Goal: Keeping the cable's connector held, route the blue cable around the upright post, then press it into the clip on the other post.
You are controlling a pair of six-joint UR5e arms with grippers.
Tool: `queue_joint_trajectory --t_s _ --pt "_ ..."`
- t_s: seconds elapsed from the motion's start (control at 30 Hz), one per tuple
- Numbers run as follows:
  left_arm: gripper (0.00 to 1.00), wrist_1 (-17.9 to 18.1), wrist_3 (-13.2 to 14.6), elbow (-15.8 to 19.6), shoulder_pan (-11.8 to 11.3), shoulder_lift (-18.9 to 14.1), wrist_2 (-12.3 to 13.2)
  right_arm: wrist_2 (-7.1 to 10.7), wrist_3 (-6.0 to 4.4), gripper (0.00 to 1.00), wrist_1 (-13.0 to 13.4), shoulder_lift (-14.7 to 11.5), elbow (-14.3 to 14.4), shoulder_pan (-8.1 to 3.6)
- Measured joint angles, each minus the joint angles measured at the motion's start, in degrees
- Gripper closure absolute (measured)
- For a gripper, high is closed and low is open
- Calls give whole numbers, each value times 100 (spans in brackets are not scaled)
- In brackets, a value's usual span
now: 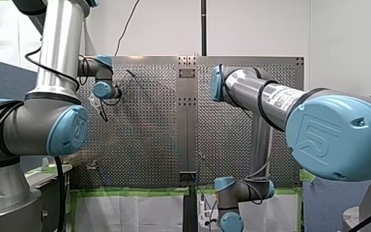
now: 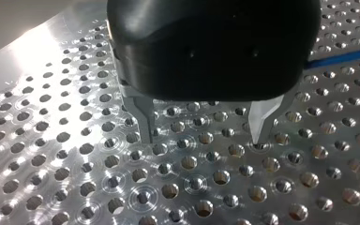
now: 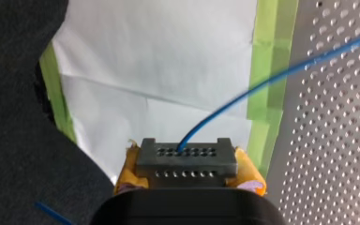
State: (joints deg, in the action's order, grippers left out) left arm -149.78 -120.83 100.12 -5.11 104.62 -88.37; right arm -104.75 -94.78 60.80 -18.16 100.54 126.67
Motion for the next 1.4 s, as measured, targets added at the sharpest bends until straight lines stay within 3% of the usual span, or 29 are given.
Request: queue_joint_trajectory --t_s 0.27,0.47,0.67,0.9,1.2,1.4 --pt "0 0 -26 -1 -6 0 0 34 -59 100 440 31 299 -199" --pt "0 0 -34 -1 -8 0 0 45 -132 100 812 280 321 -345" --pt "0 0 -36 -2 -7 0 0 35 -52 100 1157 380 326 -423" --pt "0 0 -49 -2 -14 0 0 49 92 100 1346 71 601 -455" --pt "0 -5 -71 0 -38 0 0 45 110 100 1354 -473 1127 -515" --pt "0 -8 -77 -2 -47 0 0 54 124 100 1394 -819 1232 -571"
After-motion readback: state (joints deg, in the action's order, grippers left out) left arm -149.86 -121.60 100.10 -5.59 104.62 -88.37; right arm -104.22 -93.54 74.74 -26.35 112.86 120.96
